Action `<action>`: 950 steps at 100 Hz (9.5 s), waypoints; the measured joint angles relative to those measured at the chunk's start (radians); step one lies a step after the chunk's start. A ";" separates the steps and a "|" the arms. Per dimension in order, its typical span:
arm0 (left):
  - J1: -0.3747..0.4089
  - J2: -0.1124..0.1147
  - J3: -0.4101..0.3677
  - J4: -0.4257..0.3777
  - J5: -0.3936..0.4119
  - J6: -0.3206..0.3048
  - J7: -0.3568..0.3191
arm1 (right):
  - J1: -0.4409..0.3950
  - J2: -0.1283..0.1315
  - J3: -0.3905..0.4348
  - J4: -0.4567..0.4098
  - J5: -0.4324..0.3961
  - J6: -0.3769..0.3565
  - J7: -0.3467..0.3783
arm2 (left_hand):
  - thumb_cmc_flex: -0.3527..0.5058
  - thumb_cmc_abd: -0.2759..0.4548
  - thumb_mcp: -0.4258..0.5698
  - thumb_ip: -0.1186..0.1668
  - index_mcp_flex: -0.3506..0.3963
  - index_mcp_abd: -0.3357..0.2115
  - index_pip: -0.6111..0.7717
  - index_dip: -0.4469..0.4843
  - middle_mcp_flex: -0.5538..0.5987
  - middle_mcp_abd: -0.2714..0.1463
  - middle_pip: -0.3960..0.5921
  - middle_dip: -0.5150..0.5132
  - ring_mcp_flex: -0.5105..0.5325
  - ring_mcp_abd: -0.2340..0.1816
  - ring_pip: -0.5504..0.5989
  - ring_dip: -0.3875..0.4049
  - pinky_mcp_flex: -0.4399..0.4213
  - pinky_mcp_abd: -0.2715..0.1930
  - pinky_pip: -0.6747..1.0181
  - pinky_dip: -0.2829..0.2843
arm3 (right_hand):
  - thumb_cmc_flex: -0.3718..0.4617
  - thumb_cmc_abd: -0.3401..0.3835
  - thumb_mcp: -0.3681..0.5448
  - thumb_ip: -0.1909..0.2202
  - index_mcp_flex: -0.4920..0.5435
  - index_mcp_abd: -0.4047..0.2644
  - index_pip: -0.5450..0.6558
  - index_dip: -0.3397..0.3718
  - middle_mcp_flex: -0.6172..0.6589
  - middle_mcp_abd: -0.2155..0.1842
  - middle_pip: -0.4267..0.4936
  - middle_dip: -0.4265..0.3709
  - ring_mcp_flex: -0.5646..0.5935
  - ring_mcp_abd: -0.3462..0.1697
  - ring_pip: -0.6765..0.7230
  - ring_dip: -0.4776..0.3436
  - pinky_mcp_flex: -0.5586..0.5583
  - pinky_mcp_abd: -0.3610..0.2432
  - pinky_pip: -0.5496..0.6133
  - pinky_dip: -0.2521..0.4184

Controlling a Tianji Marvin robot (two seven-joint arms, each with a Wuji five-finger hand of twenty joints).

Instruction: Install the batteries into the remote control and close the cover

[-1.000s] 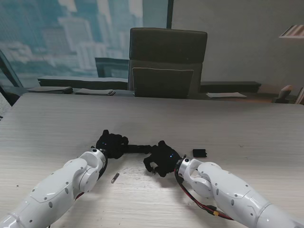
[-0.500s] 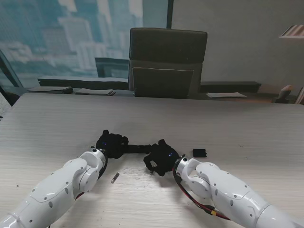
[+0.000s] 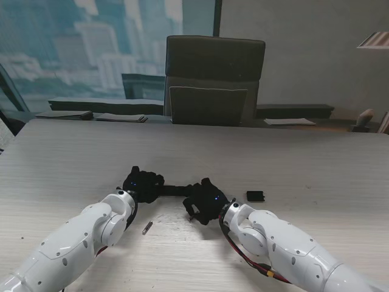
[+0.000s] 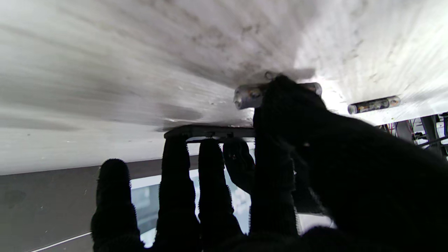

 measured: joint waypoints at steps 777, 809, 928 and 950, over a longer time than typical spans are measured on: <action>-0.030 -0.004 0.045 0.014 -0.024 -0.043 0.016 | 0.295 -0.154 -0.222 0.071 0.347 0.673 0.395 | -0.012 0.049 -0.156 -0.011 0.051 0.033 0.071 -0.013 0.042 0.043 0.032 0.023 0.027 0.000 0.037 0.013 0.011 0.000 0.025 0.001 | -0.132 0.527 -0.338 0.194 0.316 0.326 -0.173 0.440 0.789 0.159 0.282 0.184 0.733 0.238 0.824 0.151 0.666 0.213 0.817 0.248; -0.031 -0.004 0.047 0.015 -0.025 -0.043 0.018 | 0.304 -0.162 -0.230 0.083 0.360 0.675 0.397 | -0.012 0.049 -0.156 -0.011 0.052 0.033 0.074 -0.013 0.042 0.044 0.033 0.023 0.027 0.000 0.037 0.013 0.011 0.000 0.025 0.001 | -0.098 0.512 -0.297 0.213 0.317 0.349 -0.172 0.440 0.789 0.159 0.282 0.184 0.734 0.238 0.824 0.151 0.675 0.213 0.817 0.247; -0.038 -0.003 0.059 0.024 -0.025 -0.050 0.037 | 0.334 -0.208 -0.262 0.160 0.401 0.661 0.386 | 0.008 0.045 -0.178 -0.013 0.052 0.055 0.112 -0.013 0.055 0.044 0.043 0.023 0.057 0.000 0.047 0.014 0.022 0.000 0.025 0.001 | -0.077 0.466 -0.197 0.225 0.341 0.405 -0.125 0.409 0.826 0.158 0.292 0.190 0.766 0.239 0.874 0.178 0.752 0.215 0.842 0.210; -0.045 -0.003 0.069 0.030 -0.025 -0.053 0.045 | 0.334 -0.220 -0.262 0.177 0.407 0.661 0.369 | 0.019 0.030 -0.179 -0.014 0.053 0.070 0.137 -0.013 0.062 0.044 0.044 0.060 0.057 0.001 0.047 0.014 0.023 0.000 0.025 0.001 | -0.053 0.465 -0.199 0.226 0.343 0.411 -0.113 0.411 0.826 0.158 0.305 0.196 0.766 0.239 0.894 0.189 0.768 0.215 0.853 0.204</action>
